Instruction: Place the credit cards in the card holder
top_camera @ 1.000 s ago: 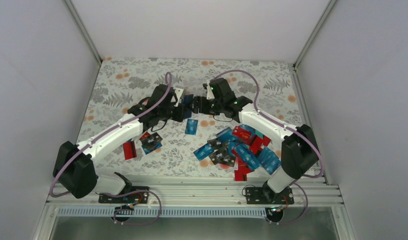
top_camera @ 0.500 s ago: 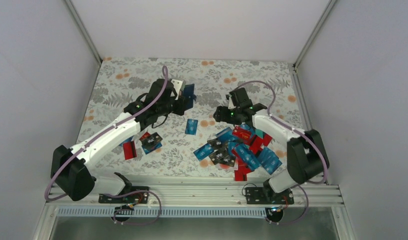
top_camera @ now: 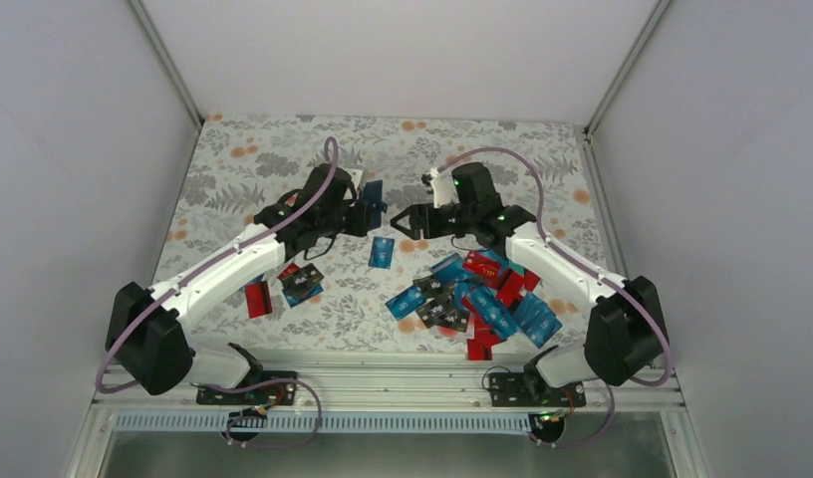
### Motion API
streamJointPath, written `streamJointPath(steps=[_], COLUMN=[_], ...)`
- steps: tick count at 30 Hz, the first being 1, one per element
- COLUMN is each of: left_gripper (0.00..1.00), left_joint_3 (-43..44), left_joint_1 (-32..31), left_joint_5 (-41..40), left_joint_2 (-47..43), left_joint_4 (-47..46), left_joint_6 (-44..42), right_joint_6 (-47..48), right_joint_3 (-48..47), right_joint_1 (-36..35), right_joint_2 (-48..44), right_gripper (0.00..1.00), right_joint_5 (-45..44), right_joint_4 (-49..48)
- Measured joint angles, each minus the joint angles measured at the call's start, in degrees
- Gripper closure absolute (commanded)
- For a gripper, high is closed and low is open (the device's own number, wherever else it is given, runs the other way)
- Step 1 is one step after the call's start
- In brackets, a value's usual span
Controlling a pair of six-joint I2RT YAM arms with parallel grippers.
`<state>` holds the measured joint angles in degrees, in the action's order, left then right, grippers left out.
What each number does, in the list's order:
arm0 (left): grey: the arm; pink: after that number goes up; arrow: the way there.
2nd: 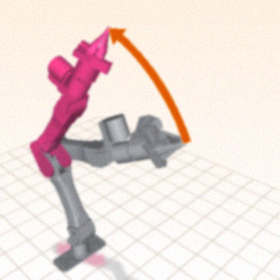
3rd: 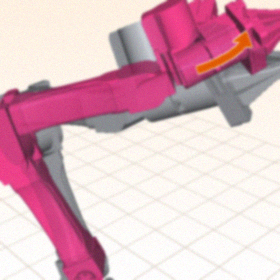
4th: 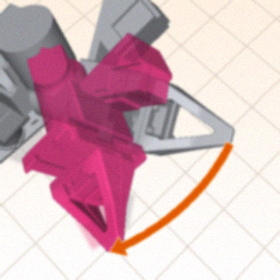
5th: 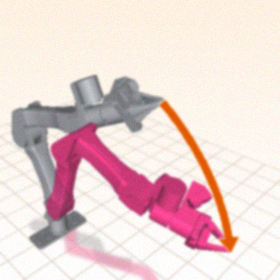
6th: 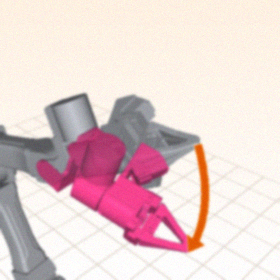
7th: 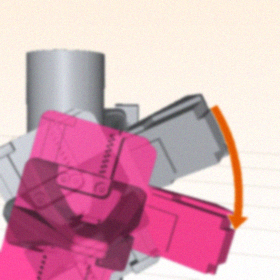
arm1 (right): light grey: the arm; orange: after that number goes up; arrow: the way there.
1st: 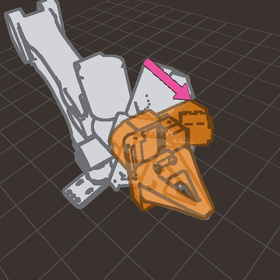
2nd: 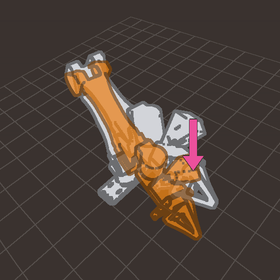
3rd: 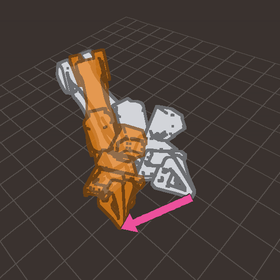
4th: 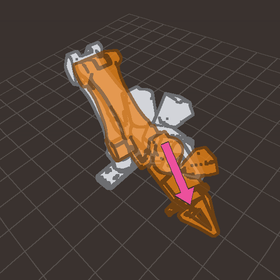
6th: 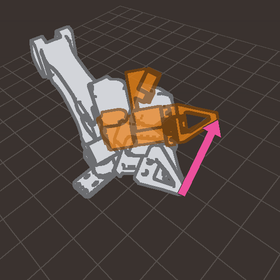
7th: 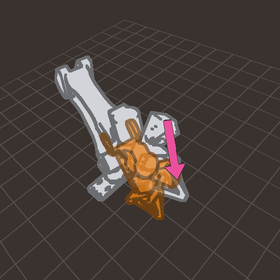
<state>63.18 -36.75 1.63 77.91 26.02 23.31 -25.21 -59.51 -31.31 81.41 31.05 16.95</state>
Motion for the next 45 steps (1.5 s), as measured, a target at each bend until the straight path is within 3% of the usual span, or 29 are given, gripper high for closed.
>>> streamJointPath(steps=[22, 29, 37, 45], left_gripper=[0.98, 0.98, 0.98, 0.98], left_joint_3=[-4.26, -4.98, -6.58, -8.70], left_joint_1=[0.00, 0.00, 0.00, 0.00], left_joint_5=[0.70, 0.76, 1.22, 2.10], left_joint_2=[-0.35, -1.11, -1.92, -2.82], left_joint_4=[0.22, -0.20, -0.52, -1.05], left_joint_6=[3.08, 3.10, 3.61, 5.57], right_joint_6=[-0.72, -0.85, -1.09, -1.27], right_joint_3=[-10.93, -11.37, -11.37, -10.60], right_joint_1=[-5.14, -5.55, -5.81, -5.92], right_joint_2=[12.83, 16.26, 16.85, 16.83], right_gripper=[0.69, 0.75, 0.95, 0.96], right_joint_5=[-4.96, -6.27, -6.84, -5.95], right_joint_4=[0.50, 1.75, 2.27, 2.23])
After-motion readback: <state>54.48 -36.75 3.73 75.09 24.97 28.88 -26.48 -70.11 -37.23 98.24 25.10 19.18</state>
